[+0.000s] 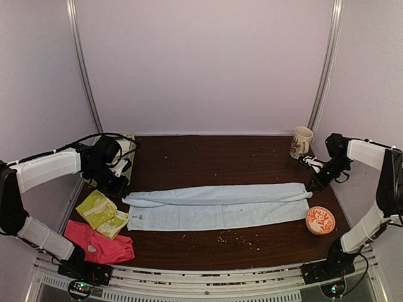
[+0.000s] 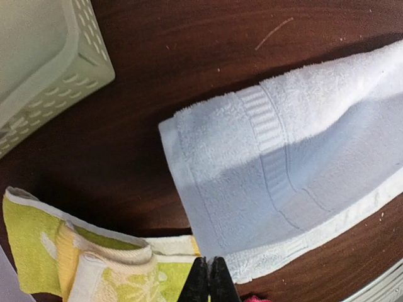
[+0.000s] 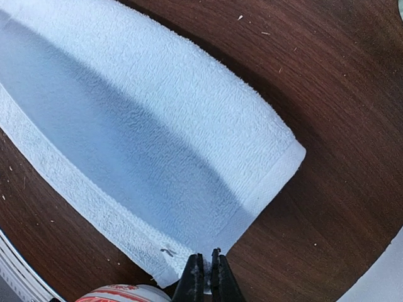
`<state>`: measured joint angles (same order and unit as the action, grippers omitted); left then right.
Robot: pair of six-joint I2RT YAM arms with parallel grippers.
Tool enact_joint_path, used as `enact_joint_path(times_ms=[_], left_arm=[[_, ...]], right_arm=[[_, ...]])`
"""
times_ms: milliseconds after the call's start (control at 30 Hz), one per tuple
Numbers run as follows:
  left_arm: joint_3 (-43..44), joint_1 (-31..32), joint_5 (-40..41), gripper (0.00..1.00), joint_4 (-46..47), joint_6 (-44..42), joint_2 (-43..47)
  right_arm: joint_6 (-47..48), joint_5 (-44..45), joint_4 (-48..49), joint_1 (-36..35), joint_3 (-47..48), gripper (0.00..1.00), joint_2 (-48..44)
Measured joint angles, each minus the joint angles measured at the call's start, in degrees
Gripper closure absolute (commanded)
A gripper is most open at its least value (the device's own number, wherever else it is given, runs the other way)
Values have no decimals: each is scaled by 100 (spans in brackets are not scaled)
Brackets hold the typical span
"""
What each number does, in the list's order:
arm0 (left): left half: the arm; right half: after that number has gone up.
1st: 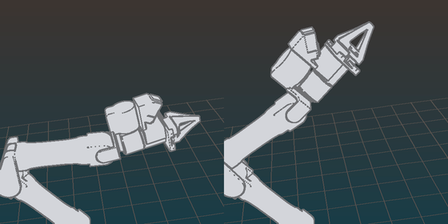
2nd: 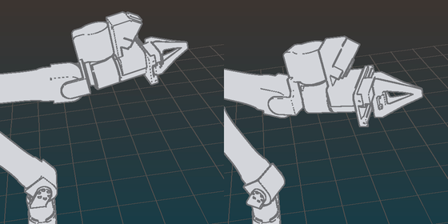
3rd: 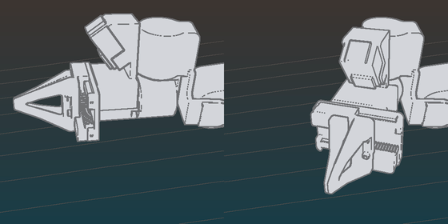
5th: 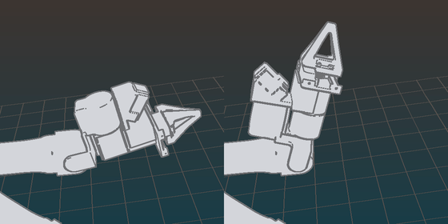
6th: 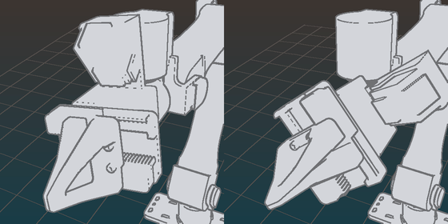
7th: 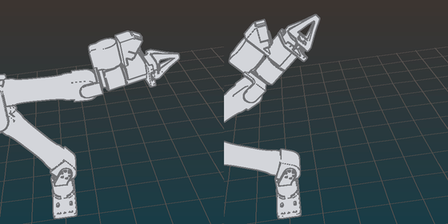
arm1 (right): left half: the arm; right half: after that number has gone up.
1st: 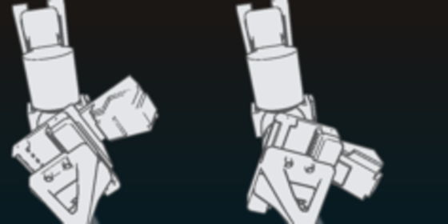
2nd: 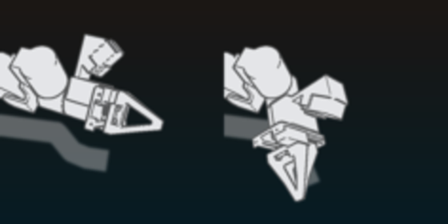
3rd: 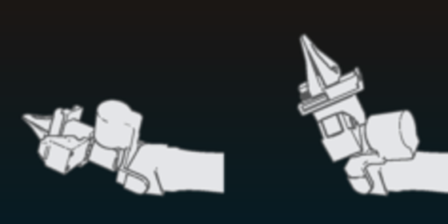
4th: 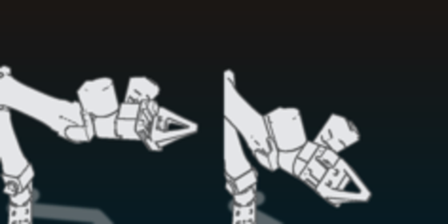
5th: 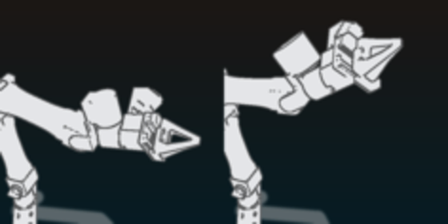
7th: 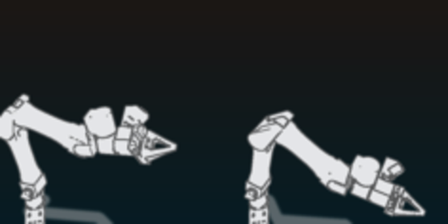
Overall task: Roll the towels
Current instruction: Fold the towel at the center of the board.
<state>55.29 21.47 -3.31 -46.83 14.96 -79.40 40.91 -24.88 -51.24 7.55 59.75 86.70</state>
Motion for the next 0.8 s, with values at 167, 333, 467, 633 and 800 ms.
enact_joint_path(times_ms=[167,333,467,633,800], left_arm=[[4,0,-341,100,-363,-7,-125],[4,0,-398,100,-516,-4,-291],[9,0,-382,100,-566,-4,-466],[11,0,-385,100,-577,-7,-546],[13,0,-448,100,-595,-15,-546]], right_arm=[[393,70,-251,35,24,100,24],[695,59,-400,35,76,100,140],[852,46,-496,35,79,100,308],[997,46,-562,35,79,100,494],[1147,46,-616,35,101,100,616]])
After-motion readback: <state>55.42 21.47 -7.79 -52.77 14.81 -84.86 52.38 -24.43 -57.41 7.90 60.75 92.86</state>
